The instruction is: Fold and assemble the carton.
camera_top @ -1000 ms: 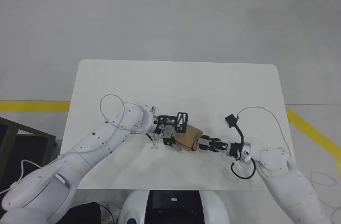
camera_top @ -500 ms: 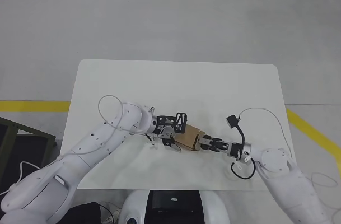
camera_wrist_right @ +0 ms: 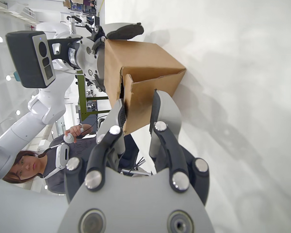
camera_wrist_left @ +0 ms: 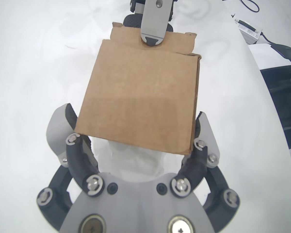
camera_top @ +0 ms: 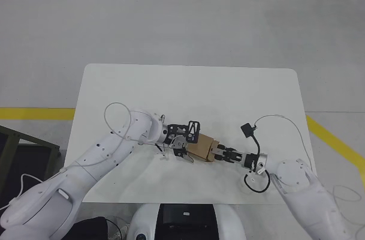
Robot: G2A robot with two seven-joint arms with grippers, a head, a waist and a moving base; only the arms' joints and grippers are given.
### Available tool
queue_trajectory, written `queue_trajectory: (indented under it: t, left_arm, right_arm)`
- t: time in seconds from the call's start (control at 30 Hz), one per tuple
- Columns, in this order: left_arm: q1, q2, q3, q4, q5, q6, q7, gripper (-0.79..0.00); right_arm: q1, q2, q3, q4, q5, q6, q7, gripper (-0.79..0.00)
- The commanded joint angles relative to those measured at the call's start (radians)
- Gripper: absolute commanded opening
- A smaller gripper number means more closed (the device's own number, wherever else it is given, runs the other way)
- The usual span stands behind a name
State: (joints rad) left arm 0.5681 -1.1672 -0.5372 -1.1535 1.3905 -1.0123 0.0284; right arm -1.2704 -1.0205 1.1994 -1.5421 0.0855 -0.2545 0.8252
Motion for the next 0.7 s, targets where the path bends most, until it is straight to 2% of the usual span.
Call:
queue_trajectory:
  t: [0.0,0.47,0.67]
  left_arm:
    - [0.001,0.001,-0.001,-0.001,0.000,0.000,-0.001,0.000]
    - [0.010,0.005,-0.011,-0.018,0.006,0.000,-0.010,0.000]
    - [0.013,0.006,-0.012,-0.022,0.009,0.000,-0.013,0.000]
  right_arm:
    - [0.000,0.000,-0.001,-0.005,-0.003,0.002,0.001,-0.591]
    - [0.016,-0.004,-0.017,-0.037,-0.039,0.039,-0.014,-0.610]
    - [0.018,-0.005,-0.022,-0.048,-0.052,0.050,-0.016,-0.585]
